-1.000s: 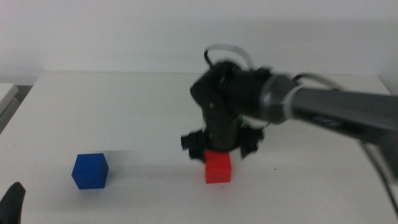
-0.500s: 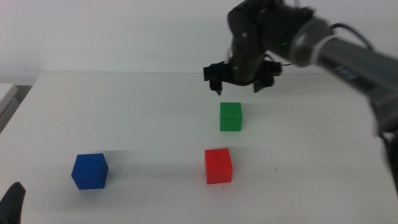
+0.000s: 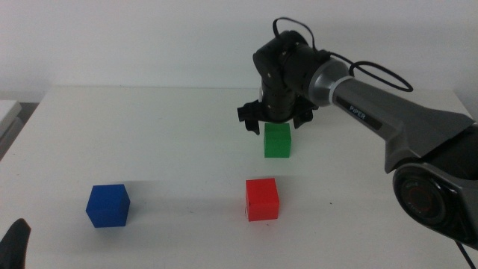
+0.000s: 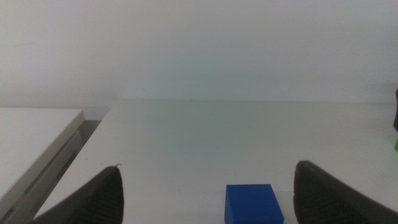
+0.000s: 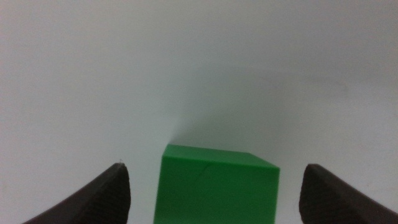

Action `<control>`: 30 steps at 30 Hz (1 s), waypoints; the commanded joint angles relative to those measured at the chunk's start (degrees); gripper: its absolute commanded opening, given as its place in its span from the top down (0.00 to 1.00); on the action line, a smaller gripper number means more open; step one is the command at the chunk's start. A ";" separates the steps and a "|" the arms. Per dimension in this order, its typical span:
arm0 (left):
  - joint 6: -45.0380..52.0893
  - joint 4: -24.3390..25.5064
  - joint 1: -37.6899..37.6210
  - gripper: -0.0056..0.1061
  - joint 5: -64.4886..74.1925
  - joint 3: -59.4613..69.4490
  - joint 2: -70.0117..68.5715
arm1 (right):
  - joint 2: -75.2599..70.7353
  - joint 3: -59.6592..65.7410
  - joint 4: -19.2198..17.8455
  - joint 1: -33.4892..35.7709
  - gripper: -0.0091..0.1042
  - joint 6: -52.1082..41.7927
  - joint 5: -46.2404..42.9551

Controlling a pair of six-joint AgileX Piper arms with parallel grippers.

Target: Stack red cubes first, then green, then blue cubes in a specific spot.

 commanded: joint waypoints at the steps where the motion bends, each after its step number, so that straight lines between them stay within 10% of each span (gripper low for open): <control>1: -0.08 -0.17 -0.10 0.11 -0.82 -0.02 -0.19 | 0.66 -0.42 -1.15 -0.91 0.14 -0.53 0.26; 5: -0.08 -0.17 -0.10 0.11 -0.82 -0.02 -0.19 | 1.70 -0.42 -1.24 -1.15 0.32 -1.02 -0.44; 11: -0.08 -0.17 -0.10 0.11 -0.82 -0.02 -0.19 | 1.05 -0.42 -0.33 -1.37 0.95 -1.69 -2.05; 22: -0.08 -0.17 -0.10 0.11 -0.82 -0.02 -0.19 | -31.24 32.51 -11.60 13.70 0.90 15.10 -5.64; 30: -0.08 -0.17 -0.10 0.11 -0.82 -0.02 -0.19 | -30.43 37.77 -12.31 18.43 0.90 22.95 -5.02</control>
